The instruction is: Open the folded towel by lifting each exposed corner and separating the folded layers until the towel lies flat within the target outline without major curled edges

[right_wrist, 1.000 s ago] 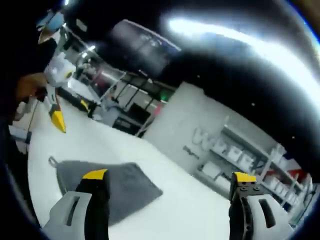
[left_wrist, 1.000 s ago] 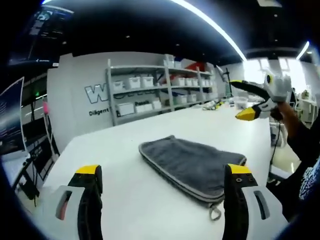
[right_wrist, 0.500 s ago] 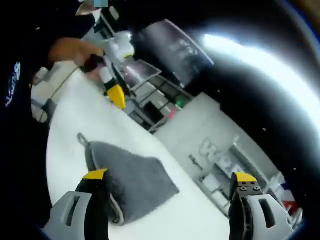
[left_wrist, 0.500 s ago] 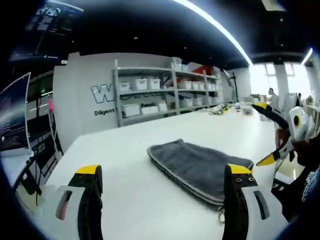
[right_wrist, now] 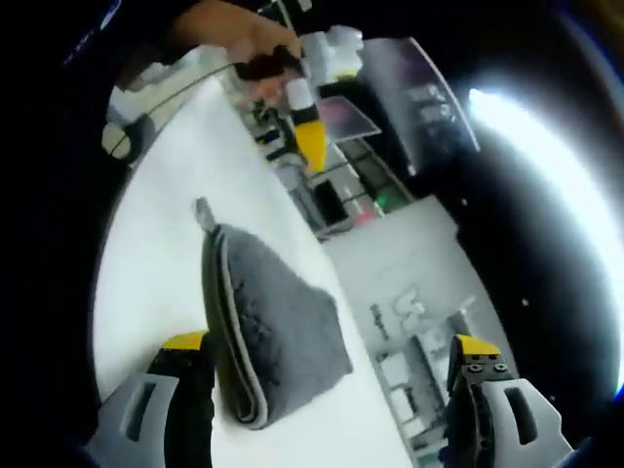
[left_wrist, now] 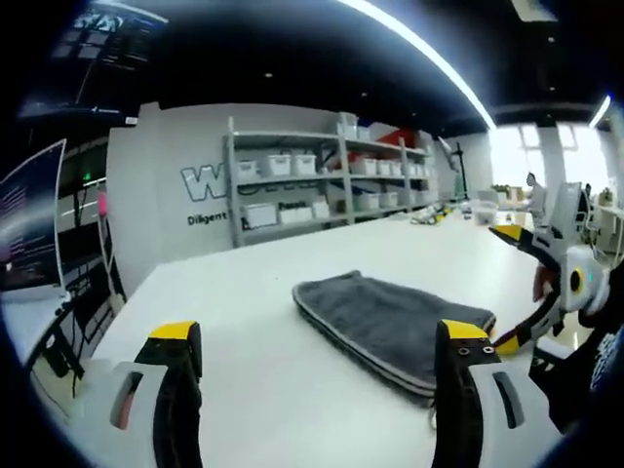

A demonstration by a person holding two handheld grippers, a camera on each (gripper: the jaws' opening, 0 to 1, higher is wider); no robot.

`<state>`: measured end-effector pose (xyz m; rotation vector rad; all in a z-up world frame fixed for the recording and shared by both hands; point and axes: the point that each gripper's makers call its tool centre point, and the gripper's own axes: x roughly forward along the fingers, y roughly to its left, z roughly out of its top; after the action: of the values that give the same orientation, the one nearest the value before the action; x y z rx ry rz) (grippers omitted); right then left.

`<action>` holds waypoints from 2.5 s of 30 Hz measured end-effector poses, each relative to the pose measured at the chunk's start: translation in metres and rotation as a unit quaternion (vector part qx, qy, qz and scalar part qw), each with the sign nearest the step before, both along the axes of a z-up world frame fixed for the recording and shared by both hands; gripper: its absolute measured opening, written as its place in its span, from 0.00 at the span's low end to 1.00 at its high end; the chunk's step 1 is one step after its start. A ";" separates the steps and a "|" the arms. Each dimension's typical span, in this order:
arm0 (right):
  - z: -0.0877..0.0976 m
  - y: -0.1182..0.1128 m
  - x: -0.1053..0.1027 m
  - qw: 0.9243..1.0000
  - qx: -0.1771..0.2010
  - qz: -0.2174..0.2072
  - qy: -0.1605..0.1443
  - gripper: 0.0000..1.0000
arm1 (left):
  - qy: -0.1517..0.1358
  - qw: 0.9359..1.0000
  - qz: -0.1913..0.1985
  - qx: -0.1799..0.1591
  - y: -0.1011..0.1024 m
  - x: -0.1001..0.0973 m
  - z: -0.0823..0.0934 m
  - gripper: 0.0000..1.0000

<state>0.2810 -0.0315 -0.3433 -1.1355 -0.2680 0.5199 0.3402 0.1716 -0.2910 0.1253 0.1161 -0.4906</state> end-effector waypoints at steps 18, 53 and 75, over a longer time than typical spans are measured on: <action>0.013 0.019 0.004 0.998 0.015 0.008 -0.060 0.99 | -0.006 1.000 0.001 -0.008 0.001 -0.001 0.006 0.95; 0.013 0.053 0.005 0.994 -0.009 0.045 -0.098 0.80 | 0.006 0.999 -0.004 -0.035 0.003 0.009 0.005 0.91; -0.016 0.094 -0.001 0.991 -0.084 0.091 -0.057 0.12 | 0.113 0.986 -0.087 -0.085 -0.030 0.061 -0.005 0.78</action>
<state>0.2802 0.0622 -0.3593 -1.3140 -0.4359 0.6486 0.4009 0.1413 -0.2960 -0.0885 0.2868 -0.6867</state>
